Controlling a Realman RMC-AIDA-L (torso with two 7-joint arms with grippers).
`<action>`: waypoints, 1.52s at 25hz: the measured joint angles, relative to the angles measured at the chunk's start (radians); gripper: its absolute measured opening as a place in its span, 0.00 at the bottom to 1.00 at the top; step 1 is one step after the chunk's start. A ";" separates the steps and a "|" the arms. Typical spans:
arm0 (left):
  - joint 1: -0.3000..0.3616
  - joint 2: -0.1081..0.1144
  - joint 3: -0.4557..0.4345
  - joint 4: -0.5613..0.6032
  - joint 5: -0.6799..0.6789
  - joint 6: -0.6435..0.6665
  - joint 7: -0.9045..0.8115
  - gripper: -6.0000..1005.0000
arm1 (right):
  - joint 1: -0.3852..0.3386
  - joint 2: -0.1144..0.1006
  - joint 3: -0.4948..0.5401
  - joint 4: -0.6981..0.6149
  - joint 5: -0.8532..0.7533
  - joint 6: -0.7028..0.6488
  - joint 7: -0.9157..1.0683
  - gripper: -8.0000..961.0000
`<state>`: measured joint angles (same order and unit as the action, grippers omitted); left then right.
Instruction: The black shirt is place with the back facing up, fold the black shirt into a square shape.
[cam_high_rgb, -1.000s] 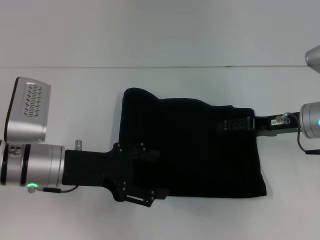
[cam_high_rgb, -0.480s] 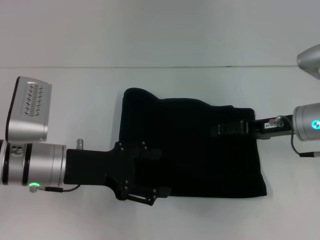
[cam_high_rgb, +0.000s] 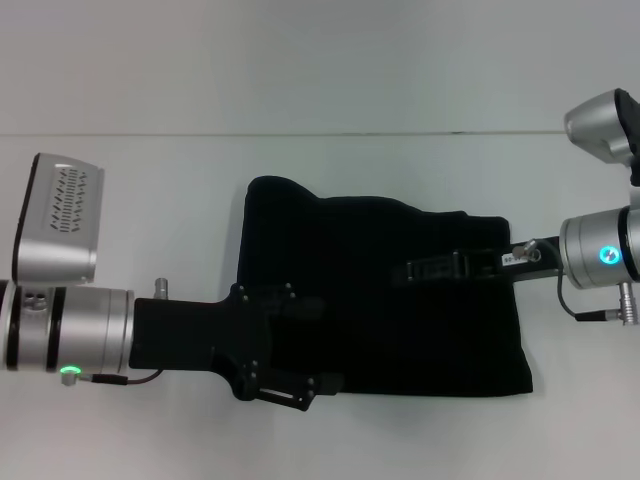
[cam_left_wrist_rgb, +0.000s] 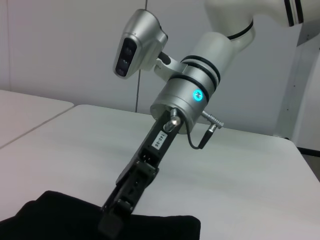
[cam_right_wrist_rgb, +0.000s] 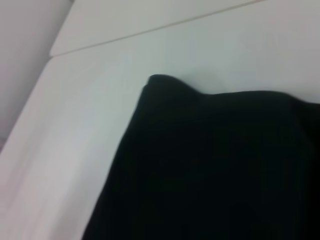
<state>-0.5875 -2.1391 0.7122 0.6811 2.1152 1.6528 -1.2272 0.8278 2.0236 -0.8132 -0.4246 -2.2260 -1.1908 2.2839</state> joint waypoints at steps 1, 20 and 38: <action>0.000 -0.001 0.000 0.000 0.000 -0.002 0.000 0.93 | 0.002 0.001 0.002 0.000 0.000 -0.010 0.000 0.94; -0.003 -0.018 0.000 -0.002 0.000 -0.016 0.005 0.93 | -0.008 0.001 0.004 -0.032 0.013 -0.015 0.007 0.85; -0.011 -0.021 -0.001 -0.002 0.000 -0.026 0.002 0.93 | -0.012 -0.006 0.002 -0.026 -0.033 0.026 0.038 0.85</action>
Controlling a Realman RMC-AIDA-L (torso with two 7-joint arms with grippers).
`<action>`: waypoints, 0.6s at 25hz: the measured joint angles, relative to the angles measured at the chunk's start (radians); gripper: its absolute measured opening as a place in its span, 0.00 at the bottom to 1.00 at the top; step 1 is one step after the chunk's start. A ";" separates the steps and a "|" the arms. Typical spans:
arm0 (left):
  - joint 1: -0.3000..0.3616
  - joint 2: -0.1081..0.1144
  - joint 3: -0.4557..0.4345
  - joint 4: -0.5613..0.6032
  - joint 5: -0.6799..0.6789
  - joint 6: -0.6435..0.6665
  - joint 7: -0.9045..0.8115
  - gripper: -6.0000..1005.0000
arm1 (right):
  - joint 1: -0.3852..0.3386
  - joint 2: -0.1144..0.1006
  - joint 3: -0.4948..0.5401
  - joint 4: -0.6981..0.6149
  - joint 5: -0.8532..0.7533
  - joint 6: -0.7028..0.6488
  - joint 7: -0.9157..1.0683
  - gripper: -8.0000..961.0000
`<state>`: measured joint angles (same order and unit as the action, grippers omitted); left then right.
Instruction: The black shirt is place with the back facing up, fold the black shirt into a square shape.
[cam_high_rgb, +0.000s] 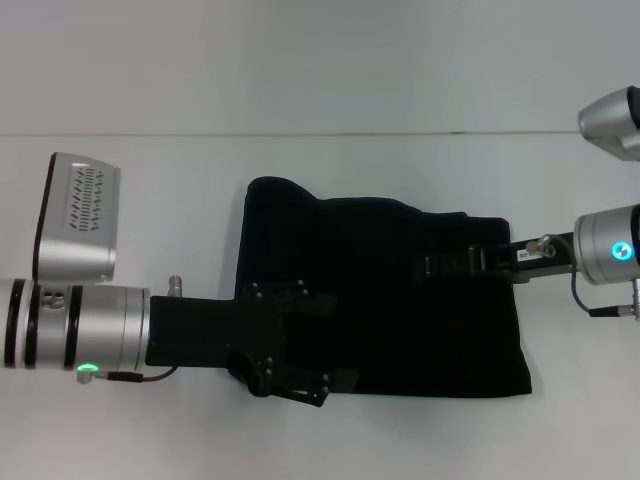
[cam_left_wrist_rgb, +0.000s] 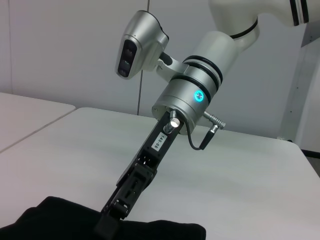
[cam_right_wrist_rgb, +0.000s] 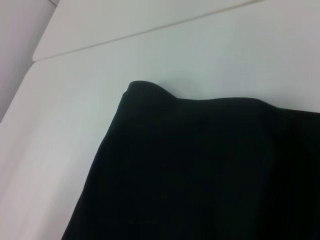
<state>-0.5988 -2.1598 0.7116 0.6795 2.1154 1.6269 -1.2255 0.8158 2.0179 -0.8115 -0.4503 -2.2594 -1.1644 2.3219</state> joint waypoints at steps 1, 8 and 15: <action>0.000 0.000 0.000 0.000 0.000 0.000 0.000 0.93 | 0.003 0.002 0.000 0.000 0.000 0.000 -0.002 0.85; -0.004 0.000 0.000 0.000 0.000 -0.007 0.000 0.93 | 0.011 0.015 -0.001 0.002 0.000 0.001 0.000 0.85; -0.004 0.000 0.000 0.000 -0.001 -0.010 0.001 0.93 | 0.010 0.016 -0.002 0.024 0.000 0.020 0.002 0.84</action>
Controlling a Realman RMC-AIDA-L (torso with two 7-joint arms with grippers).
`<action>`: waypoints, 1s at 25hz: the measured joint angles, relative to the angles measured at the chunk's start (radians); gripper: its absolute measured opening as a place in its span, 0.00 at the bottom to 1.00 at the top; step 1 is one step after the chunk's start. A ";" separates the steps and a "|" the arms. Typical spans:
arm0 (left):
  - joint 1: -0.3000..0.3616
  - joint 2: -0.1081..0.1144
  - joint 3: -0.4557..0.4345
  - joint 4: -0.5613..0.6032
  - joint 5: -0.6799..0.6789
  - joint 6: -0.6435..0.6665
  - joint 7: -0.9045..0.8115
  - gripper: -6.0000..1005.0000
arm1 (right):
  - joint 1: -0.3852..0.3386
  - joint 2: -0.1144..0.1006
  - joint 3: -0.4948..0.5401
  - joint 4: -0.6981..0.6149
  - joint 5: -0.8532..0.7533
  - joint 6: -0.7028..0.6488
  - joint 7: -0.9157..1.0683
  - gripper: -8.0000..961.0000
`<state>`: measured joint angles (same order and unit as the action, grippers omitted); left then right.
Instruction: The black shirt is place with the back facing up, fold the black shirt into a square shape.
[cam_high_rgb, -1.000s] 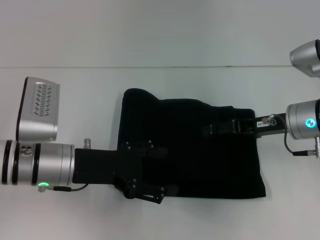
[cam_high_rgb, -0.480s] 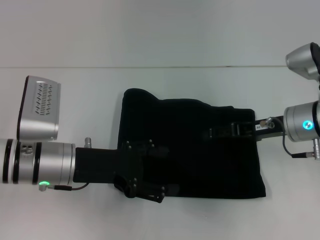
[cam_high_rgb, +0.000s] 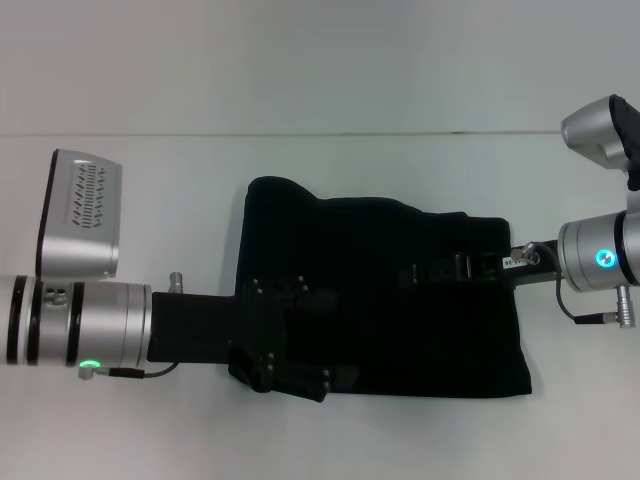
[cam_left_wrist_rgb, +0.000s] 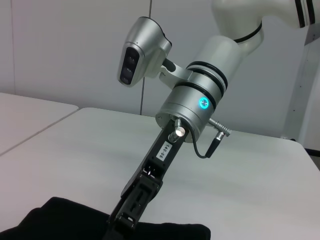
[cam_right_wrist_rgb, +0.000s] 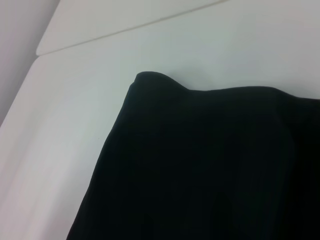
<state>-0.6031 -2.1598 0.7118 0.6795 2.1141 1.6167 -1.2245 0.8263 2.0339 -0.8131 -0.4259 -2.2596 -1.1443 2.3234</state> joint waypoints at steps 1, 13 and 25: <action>0.000 0.000 0.000 0.000 0.000 0.000 0.000 0.93 | -0.001 0.000 0.000 0.000 0.000 0.000 -0.001 0.84; 0.005 0.000 -0.001 0.000 -0.005 0.000 -0.001 0.93 | 0.000 0.021 0.000 -0.006 0.006 0.041 -0.022 0.74; 0.011 0.007 -0.002 -0.008 -0.026 0.002 -0.003 0.93 | 0.004 0.044 0.000 0.000 0.006 0.059 -0.079 0.35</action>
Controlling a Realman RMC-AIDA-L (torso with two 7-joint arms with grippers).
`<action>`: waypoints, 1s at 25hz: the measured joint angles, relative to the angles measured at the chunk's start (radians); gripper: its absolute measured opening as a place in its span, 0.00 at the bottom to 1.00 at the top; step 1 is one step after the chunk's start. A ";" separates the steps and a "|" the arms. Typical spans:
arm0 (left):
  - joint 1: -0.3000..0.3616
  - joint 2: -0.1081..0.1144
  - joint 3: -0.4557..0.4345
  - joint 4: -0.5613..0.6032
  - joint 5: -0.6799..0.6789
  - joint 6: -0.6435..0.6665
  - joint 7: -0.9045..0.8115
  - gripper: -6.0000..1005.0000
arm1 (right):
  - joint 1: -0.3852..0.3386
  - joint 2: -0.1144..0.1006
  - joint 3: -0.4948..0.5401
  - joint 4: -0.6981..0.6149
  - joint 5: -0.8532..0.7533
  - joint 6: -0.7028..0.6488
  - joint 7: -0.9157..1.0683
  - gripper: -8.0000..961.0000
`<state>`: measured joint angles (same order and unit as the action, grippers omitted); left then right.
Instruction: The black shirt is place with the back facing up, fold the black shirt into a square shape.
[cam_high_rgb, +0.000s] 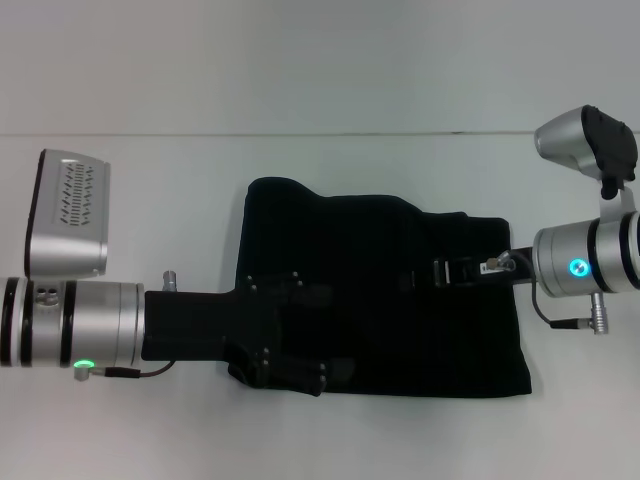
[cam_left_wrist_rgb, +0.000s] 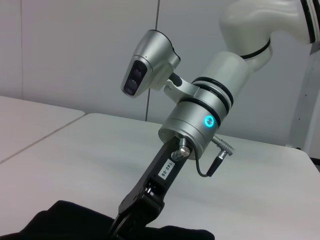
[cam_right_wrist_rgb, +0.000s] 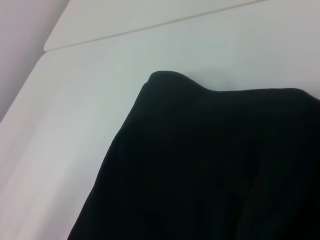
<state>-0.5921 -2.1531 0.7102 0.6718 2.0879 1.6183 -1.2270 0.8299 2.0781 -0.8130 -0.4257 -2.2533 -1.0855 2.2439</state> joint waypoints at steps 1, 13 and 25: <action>0.000 0.000 0.000 0.000 0.000 0.000 0.000 0.93 | 0.000 0.001 0.000 0.000 0.001 0.000 0.000 0.33; -0.002 0.001 0.000 0.001 0.000 0.006 -0.010 0.93 | -0.017 -0.012 0.010 -0.021 0.092 -0.037 -0.075 0.12; -0.012 0.000 0.002 0.006 0.000 0.009 -0.030 0.93 | -0.039 -0.032 0.008 -0.073 0.105 -0.060 -0.063 0.14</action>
<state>-0.6045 -2.1532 0.7118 0.6781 2.0877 1.6277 -1.2569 0.7913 2.0456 -0.8050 -0.4984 -2.1480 -1.1459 2.1806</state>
